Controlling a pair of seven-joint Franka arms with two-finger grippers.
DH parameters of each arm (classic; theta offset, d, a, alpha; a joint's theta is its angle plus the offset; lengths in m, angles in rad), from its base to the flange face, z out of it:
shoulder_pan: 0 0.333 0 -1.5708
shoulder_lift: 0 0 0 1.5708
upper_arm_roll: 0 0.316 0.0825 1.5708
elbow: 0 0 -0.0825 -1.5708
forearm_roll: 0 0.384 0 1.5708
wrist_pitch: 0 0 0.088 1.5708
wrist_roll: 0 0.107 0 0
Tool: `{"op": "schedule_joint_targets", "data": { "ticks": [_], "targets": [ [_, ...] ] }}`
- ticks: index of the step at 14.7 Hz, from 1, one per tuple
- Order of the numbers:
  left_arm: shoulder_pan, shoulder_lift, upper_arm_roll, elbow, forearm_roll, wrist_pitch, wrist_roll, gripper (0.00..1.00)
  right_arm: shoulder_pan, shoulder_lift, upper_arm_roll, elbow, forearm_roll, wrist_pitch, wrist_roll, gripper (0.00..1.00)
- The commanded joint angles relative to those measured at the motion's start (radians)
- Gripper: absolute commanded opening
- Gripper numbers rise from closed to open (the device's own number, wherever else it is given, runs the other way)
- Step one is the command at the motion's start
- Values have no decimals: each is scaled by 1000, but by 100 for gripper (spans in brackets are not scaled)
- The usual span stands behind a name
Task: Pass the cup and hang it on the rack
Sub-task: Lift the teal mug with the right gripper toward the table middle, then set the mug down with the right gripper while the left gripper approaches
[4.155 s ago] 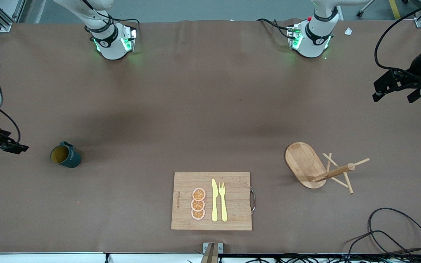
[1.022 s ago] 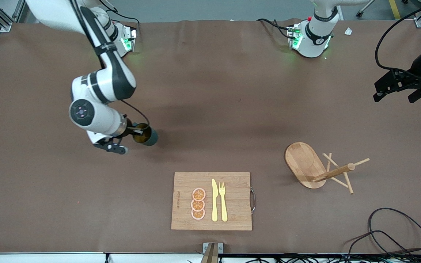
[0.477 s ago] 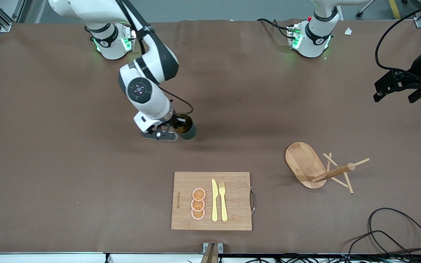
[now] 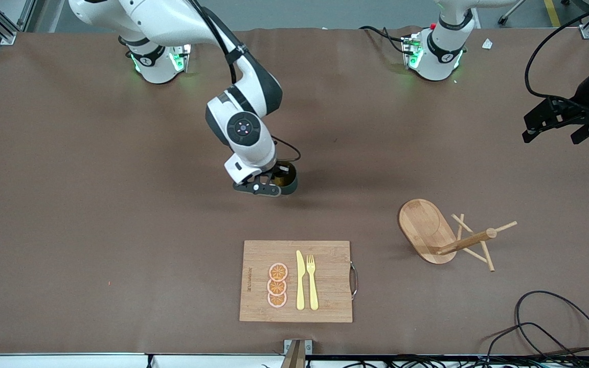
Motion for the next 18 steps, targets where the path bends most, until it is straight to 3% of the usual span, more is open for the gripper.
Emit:
{"op": "schedule_joint_targets", "data": {
  "ticks": [1, 14, 17, 18],
  "targets": [
    [3, 14, 0, 23, 19, -8, 11, 100, 36, 27, -8, 28, -36, -8, 76, 0],
    [-2, 36, -3, 9, 16, -52, -59, 100, 87, 103, -9, 79, -64, 50, 205, 1],
    [-17, 37, -14, 9, 18, -57, -229, 100, 87, 103, -8, 79, -58, 88, 205, 7],
    [-26, 39, -28, 9, 18, -57, -286, 100, 86, 105, -8, 79, -53, 97, 205, 18]
  ]
}}
